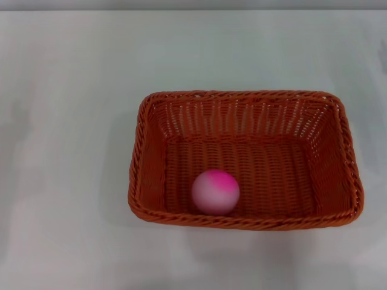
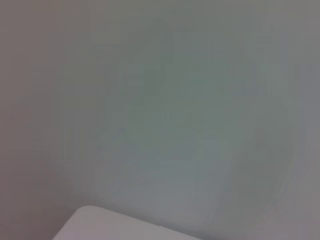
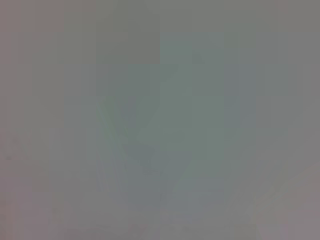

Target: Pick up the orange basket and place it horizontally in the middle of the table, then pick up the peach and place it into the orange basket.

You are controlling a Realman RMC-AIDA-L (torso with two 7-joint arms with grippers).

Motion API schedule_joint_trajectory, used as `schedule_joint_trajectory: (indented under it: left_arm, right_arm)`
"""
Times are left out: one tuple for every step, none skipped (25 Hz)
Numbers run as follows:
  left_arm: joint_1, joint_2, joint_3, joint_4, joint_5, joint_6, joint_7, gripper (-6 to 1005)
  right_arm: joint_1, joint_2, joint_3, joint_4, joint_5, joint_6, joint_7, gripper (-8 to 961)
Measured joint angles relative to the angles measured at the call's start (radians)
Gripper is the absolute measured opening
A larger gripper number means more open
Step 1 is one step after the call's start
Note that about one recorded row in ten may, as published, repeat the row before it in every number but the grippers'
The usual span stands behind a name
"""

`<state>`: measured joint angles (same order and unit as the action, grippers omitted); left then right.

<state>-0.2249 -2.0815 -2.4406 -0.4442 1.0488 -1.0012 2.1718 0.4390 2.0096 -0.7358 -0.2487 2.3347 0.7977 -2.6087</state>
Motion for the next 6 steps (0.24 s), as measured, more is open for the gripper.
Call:
schedule_joint_trajectory:
  left_arm:
    - [-0.003,0.000,0.000,0.005,-0.002,0.002,0.012,471]
    - [-0.008,0.000,0.000,0.011,-0.006,0.010,0.029,471]
    - [-0.010,0.000,0.000,0.015,-0.008,0.015,0.037,471]
    - [-0.015,0.000,0.000,0.022,-0.013,0.021,0.050,471]
    - [-0.020,0.000,0.000,0.033,-0.022,0.024,0.066,471]
    - [-0.026,0.000,0.000,0.043,-0.030,0.026,0.080,471]
  right_arm:
    - [0.001,0.000,0.002,0.001,0.000,-0.002,0.000,596]
    - [0.002,0.000,0.006,0.002,0.000,-0.004,0.000,579]
    - [0.003,0.000,0.014,0.005,0.000,-0.004,0.000,562]
    - [0.004,0.000,0.025,0.008,0.001,-0.004,-0.001,544]
    - [0.005,0.000,0.035,0.013,0.001,-0.003,-0.001,527]
    - [0.006,0.000,0.042,0.018,0.001,-0.004,-0.003,510]
